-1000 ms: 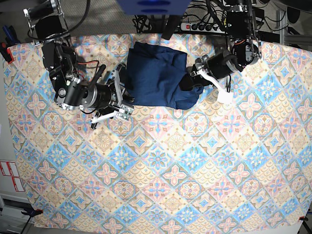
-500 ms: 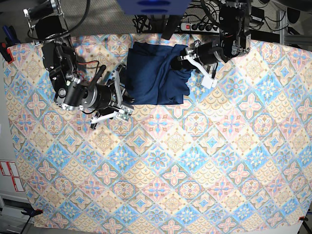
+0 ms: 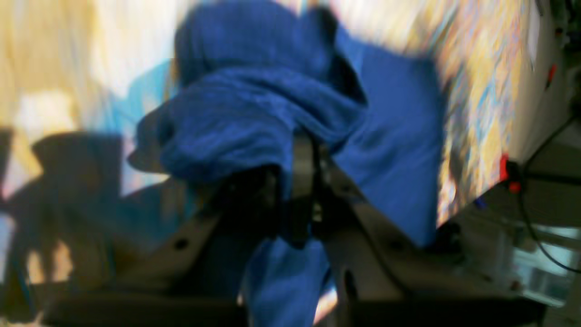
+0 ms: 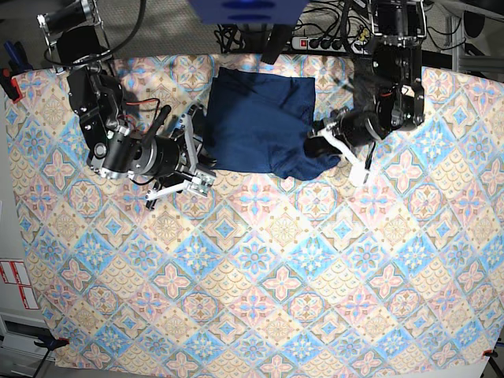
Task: Fold the T-shirt properly
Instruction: 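Tuck the grasped edge under the bundle with the left gripper, then press the bundle's edge flat with the left gripper, then lift away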
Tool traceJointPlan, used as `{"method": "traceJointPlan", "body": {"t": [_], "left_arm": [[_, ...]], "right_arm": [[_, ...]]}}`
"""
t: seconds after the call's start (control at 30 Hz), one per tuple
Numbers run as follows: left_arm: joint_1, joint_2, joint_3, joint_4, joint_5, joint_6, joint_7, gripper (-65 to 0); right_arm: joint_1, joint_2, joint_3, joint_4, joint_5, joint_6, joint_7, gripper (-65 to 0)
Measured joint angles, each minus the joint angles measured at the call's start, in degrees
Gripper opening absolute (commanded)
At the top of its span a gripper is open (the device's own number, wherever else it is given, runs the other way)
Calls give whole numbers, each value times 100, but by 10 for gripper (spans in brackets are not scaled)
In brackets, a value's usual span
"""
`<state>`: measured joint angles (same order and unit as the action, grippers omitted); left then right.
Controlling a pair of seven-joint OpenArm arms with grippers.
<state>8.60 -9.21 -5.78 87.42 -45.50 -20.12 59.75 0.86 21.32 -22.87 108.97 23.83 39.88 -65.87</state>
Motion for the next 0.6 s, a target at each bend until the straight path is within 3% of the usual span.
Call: {"method": "traceJointPlan", "body": {"t": [0.23,0.37,0.6], "left_arm": [[-614,177,-31,-654,-160,13,542,-637],[-238,267,2,-507,-654,57,684,-638],[592,450,-2,798,-1043,24,688,-638]], "right_arm": [[-11,157,0,2,26,2,28,-539],[-11,236,61,4,-37,0,-20,-539],[-9,221,131,4,2,0,17,-539]]}}
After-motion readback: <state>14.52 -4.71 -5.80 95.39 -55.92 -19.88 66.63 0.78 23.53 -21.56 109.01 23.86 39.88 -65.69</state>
